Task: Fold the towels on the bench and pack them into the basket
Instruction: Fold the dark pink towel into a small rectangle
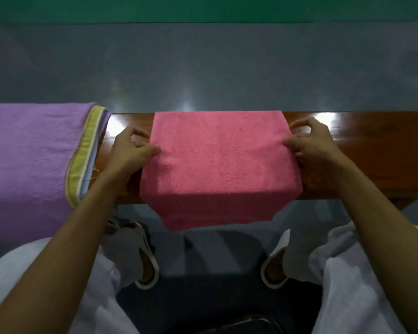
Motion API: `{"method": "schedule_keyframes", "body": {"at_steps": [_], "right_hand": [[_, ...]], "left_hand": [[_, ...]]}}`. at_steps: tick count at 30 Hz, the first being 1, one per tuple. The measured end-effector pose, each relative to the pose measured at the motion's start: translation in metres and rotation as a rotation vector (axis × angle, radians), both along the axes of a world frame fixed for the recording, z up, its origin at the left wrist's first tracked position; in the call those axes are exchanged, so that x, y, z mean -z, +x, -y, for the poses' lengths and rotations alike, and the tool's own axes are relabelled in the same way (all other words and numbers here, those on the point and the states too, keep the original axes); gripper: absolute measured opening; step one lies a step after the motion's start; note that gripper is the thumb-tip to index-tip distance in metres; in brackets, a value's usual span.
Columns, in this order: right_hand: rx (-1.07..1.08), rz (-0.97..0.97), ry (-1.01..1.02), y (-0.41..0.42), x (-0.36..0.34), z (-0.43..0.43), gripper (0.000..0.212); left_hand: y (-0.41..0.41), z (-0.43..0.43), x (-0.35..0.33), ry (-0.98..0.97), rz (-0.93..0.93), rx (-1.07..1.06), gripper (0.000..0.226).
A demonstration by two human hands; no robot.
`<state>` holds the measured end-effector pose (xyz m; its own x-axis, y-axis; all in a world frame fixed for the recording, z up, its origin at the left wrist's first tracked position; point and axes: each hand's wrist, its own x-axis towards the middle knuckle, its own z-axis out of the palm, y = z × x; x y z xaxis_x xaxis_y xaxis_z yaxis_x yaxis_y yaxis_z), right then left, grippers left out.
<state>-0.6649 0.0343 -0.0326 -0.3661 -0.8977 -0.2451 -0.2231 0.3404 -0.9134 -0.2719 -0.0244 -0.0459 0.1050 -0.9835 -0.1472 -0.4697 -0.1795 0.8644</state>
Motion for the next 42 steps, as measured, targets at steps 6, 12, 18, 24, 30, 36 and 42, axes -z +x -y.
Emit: {"method": "schedule_keyframes", "body": {"at_steps": [6, 12, 18, 24, 30, 36, 42], "right_hand": [[-0.152, -0.077, -0.015, -0.006, 0.002, -0.005, 0.049], [-0.205, -0.225, -0.034, -0.009, 0.007, -0.006, 0.046], [-0.167, -0.276, -0.116, -0.012, 0.011, -0.006, 0.037], [-0.275, -0.421, -0.159, -0.008, 0.001, -0.009, 0.040], [-0.207, -0.226, -0.234, -0.013, -0.001, -0.010, 0.043], [-0.097, -0.346, -0.254, -0.009, 0.006, -0.012, 0.026], [-0.183, -0.772, -0.285, -0.010, 0.006, -0.009, 0.018]], "left_hand": [[0.004, 0.001, -0.005, 0.001, -0.112, 0.111, 0.040], [0.018, 0.004, 0.004, -0.024, 0.007, 0.181, 0.039], [0.025, 0.005, 0.007, -0.144, 0.174, 0.177, 0.026], [0.025, 0.003, 0.008, -0.256, 0.294, 0.151, 0.013], [0.020, -0.003, 0.001, -0.311, 0.273, 0.120, 0.011], [0.019, -0.006, -0.006, -0.362, 0.283, 0.135, 0.009], [0.024, -0.001, -0.006, -0.414, 0.392, 0.167, 0.015]]}}
